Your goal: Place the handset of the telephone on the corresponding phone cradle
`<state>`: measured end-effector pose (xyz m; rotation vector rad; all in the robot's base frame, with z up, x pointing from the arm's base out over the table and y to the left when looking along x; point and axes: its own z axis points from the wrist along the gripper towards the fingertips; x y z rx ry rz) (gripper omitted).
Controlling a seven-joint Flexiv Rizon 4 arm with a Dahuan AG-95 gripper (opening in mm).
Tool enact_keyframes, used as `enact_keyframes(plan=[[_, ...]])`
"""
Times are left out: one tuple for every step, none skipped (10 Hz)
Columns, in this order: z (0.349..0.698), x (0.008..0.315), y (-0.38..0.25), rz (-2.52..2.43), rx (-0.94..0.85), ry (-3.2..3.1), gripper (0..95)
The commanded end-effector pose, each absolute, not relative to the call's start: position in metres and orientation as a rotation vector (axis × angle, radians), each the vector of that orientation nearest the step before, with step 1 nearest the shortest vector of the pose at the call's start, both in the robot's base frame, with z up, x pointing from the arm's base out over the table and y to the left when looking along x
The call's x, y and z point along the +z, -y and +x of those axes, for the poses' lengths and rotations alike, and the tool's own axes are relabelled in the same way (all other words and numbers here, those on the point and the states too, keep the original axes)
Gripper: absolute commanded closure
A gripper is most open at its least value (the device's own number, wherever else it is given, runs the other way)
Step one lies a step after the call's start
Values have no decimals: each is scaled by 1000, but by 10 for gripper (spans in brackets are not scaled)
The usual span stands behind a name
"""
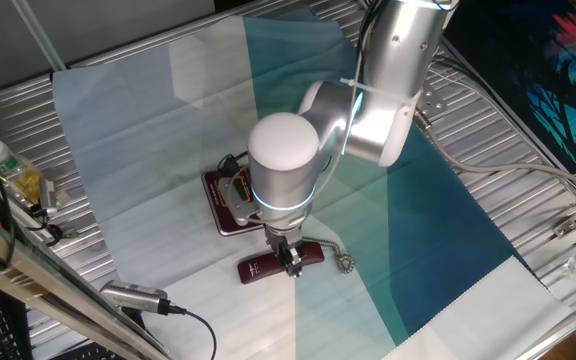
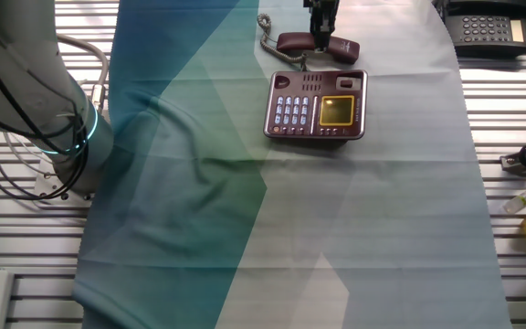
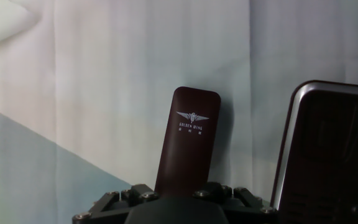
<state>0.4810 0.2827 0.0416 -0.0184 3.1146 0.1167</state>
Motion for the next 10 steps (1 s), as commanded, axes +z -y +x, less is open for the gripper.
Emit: enact_keyframes(plan=[[481,36,-283,-20,117,-3108,380],[481,34,-283,-20,118,-3105,380],[481,34,-284,-20,117,-3104,570],[481,34,-284,-19,114,-3104,570],[481,34,-284,-18,108,-3103,570],[481,33,-284,-14,107,-3101,760],[481,33,-284,-10,103,-3098,760],[481,33,-284,-3,104,-3095,950],[481,33,-284,-2,106,-3095,950],[481,33,-284,-5,107,-3094,950]])
